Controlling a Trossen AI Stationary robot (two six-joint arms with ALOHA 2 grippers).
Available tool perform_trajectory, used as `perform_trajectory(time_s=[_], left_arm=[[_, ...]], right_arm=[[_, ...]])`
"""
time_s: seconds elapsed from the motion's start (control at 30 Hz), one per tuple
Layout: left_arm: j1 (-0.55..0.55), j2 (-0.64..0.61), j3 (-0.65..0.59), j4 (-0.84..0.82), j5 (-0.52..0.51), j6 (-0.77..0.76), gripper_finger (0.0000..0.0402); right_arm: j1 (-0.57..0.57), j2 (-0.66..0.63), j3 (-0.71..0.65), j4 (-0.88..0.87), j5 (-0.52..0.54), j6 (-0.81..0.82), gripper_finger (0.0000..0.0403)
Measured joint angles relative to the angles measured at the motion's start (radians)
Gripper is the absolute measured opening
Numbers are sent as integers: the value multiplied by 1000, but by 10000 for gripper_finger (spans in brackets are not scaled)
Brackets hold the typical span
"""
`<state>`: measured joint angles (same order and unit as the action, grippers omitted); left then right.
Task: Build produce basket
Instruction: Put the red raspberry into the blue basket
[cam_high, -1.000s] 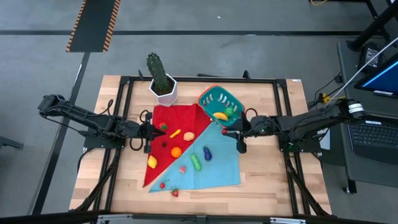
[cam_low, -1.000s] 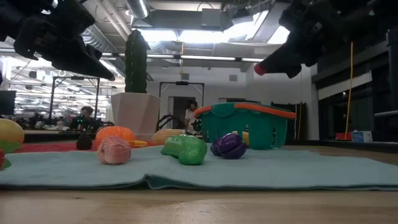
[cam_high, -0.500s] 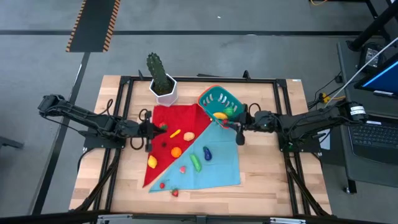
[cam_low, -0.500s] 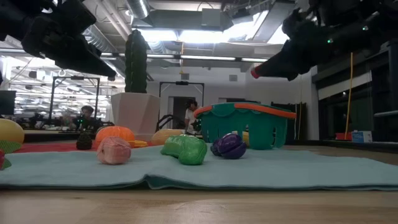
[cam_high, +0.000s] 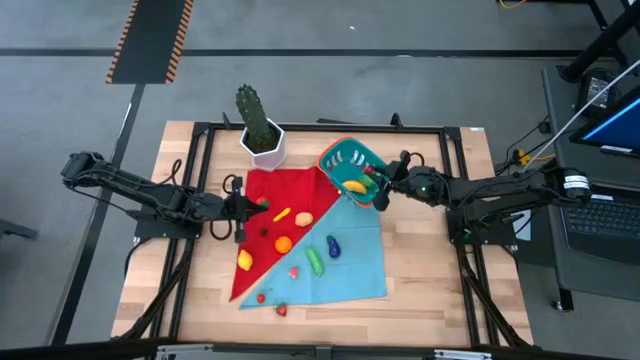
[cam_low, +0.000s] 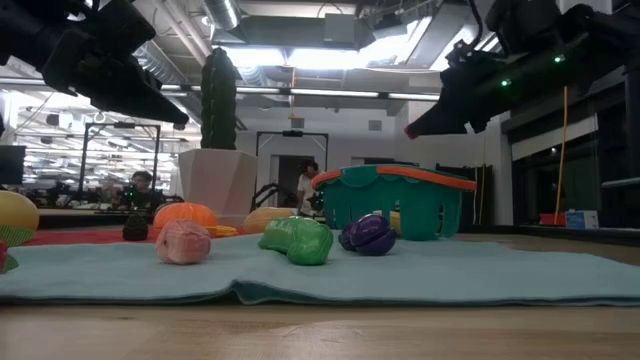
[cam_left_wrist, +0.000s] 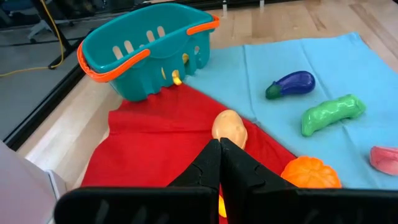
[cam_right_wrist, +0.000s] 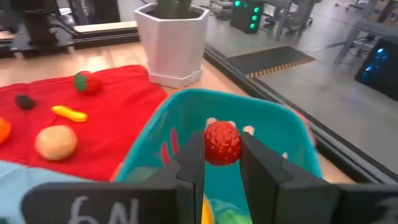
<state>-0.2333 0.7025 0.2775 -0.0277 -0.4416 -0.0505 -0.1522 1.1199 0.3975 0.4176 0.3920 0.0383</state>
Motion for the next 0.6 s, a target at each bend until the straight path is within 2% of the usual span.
perform_trajectory(time_s=[0.23, 0.43, 0.6], left_arm=[[0, 0, 0, -1, 0, 0, 0], [0, 0, 0, -2, 0, 0, 0], [0, 0, 0, -3, 0, 0, 0]], right_arm=[[-96, 68, 83, -39, -49, -88, 78], [-214, 148, 222, -279, -214, -103, 78], [-291, 221, 324, -398, -336, -155, 78]])
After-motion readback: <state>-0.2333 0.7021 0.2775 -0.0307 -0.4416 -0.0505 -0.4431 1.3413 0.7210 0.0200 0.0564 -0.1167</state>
